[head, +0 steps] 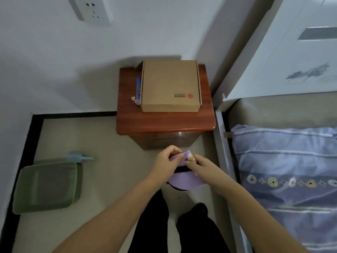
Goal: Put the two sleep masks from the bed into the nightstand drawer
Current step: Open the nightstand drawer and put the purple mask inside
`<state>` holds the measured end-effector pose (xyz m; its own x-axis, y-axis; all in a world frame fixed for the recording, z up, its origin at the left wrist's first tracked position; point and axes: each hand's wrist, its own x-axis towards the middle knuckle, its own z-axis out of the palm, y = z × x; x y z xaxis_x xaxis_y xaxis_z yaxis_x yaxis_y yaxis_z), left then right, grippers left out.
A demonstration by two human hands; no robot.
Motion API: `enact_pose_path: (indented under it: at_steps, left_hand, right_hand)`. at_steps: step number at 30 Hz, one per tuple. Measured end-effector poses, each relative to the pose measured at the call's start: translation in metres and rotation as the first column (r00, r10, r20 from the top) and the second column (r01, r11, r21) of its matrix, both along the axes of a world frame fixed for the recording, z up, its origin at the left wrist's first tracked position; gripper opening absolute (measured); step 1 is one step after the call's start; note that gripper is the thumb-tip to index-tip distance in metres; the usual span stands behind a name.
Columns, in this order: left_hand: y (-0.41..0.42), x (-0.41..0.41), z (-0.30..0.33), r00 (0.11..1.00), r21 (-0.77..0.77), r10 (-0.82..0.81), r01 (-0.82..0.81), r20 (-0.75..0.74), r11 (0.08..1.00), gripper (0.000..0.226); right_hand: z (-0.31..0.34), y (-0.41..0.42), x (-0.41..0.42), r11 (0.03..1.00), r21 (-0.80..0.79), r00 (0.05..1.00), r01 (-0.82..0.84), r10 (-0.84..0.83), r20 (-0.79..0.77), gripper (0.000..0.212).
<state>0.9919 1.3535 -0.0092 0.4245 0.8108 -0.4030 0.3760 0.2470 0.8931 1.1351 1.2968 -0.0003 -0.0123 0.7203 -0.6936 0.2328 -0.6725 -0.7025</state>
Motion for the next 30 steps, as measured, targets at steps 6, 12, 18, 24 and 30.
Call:
enact_pose_path:
  at_steps: [6,12,18,24,30]
  left_hand:
    - [0.054,-0.012,-0.130,0.923,-0.323,0.324,-0.378,-0.209,0.868,0.035]
    - [0.115,-0.055,-0.216,0.757,0.124,0.573,-0.566,-0.314,0.815,0.050]
    - [0.125,-0.075,-0.237,0.716,0.247,0.652,-0.604,-0.248,0.758,0.046]
    - [0.138,-0.088,-0.233,0.764,0.331,0.539,-0.437,-0.355,0.837,0.028]
    - [0.106,-0.104,-0.225,0.788,0.298,0.539,-0.460,-0.296,0.836,0.033]
  right_hand:
    - [-0.117,0.026,0.047,0.989,-0.007,0.961,0.149,-0.143,0.236,0.020]
    - [-0.213,0.080,0.095,0.983,0.180,0.814,0.042,-0.138,0.565,0.027]
    - [-0.226,0.093,0.085,0.936,0.346,0.798,0.068,-0.259,0.544,0.024]
    - [-0.221,0.095,0.079,0.932,0.357,0.772,0.058,-0.269,0.576,0.024]
    - [-0.214,0.061,0.069,0.945,0.324,0.797,0.048,-0.231,0.557,0.019]
